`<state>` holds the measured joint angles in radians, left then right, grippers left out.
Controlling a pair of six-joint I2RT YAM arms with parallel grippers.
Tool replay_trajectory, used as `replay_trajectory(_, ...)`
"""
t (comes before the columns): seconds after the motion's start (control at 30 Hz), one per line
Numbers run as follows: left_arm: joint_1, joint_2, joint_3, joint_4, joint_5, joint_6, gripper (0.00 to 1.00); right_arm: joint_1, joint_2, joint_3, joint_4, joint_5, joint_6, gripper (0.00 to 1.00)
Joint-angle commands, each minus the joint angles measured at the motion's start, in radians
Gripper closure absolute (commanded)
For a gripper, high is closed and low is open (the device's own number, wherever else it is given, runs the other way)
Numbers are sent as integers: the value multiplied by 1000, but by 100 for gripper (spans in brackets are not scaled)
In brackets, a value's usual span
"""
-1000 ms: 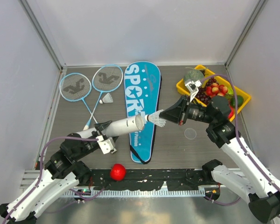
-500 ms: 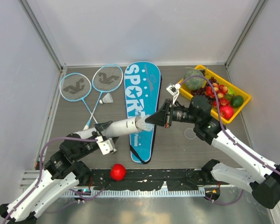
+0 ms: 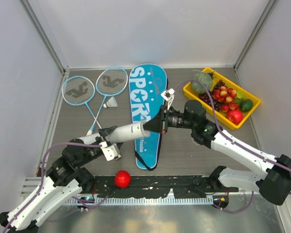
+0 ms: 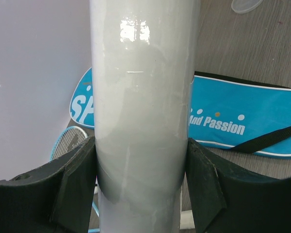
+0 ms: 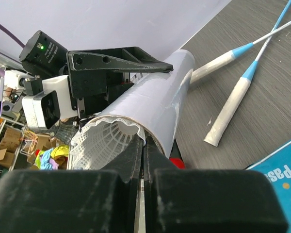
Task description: Pack up the badminton gear
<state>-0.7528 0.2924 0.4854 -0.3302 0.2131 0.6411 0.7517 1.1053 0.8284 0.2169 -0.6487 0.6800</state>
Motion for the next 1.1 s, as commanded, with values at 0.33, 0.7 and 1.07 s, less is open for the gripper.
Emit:
replay_trajectory(0.33, -3, 10, 15, 88, 14, 17, 83, 66, 22, 71, -39, 207, -33, 89)
replay_trajectory(0.7, -3, 16, 13, 88, 8, 17, 83, 78, 64, 133, -137, 251, -43, 89)
replay_trajectory(1.07, -3, 16, 18, 86, -46, 15, 83, 78, 13, 178, -247, 267, -76, 56)
